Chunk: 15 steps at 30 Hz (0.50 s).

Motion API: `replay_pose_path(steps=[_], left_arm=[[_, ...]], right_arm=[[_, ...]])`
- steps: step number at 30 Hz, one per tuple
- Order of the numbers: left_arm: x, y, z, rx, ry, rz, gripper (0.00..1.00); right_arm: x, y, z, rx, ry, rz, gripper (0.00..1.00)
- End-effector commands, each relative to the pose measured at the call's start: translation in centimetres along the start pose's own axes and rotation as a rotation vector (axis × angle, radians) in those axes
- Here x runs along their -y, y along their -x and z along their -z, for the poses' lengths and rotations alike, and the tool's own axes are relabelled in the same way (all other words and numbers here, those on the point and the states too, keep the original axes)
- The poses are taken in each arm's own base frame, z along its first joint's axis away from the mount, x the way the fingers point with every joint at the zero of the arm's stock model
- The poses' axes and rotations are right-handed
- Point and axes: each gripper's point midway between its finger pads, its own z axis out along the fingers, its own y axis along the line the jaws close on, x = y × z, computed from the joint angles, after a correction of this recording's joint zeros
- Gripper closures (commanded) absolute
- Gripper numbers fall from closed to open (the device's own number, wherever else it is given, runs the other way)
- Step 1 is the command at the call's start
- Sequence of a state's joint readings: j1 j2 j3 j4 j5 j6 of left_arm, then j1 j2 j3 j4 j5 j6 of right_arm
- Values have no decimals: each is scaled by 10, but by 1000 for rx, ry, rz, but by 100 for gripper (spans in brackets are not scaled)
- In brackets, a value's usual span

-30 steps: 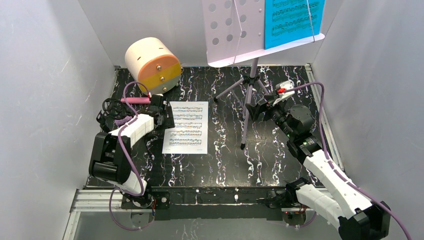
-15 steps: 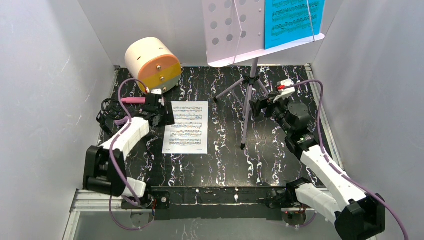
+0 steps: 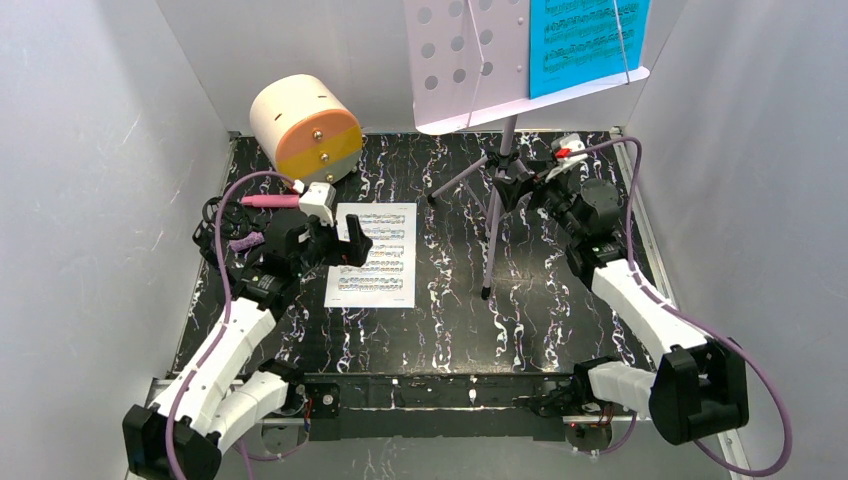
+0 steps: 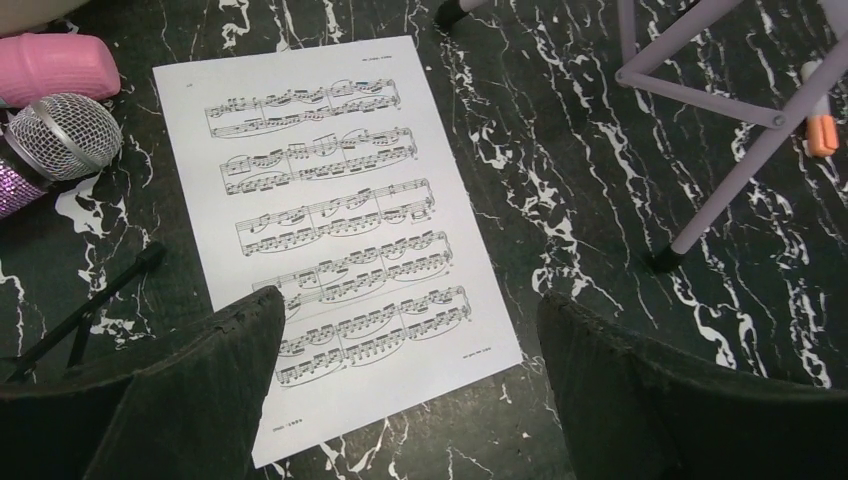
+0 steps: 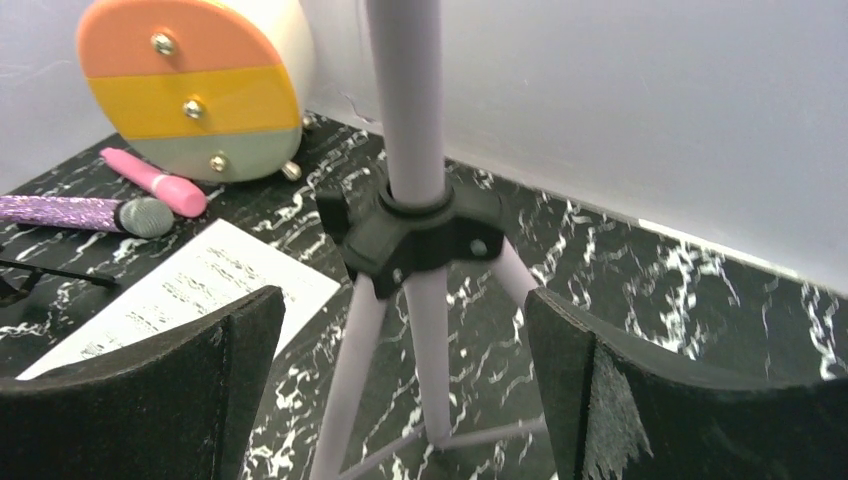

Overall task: Pack up the instrument practice props
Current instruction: Adjust the sheet music at the center of the board, then adjust the music stand at the center of the board.

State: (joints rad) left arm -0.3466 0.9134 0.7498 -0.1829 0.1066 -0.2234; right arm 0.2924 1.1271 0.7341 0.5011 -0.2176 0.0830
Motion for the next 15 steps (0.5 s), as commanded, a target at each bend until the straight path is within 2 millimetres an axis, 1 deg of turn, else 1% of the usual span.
replay_pose_path(steps=[1, 7, 9, 12, 15], left_arm=[[7, 0, 8, 29, -42, -23, 2], [8, 6, 14, 48, -46, -31, 2], [7, 7, 16, 52, -39, -35, 1], [5, 7, 18, 58, -25, -42, 2], [7, 7, 19, 57, -32, -43, 2]], right_arm=[[-18, 71, -14, 211, 135, 111, 1], [-25, 89, -30, 288, 207, 117, 7], [-24, 91, -37, 301, 214, 117, 9], [-21, 89, -50, 303, 223, 120, 14], [-21, 80, -62, 295, 249, 120, 23]])
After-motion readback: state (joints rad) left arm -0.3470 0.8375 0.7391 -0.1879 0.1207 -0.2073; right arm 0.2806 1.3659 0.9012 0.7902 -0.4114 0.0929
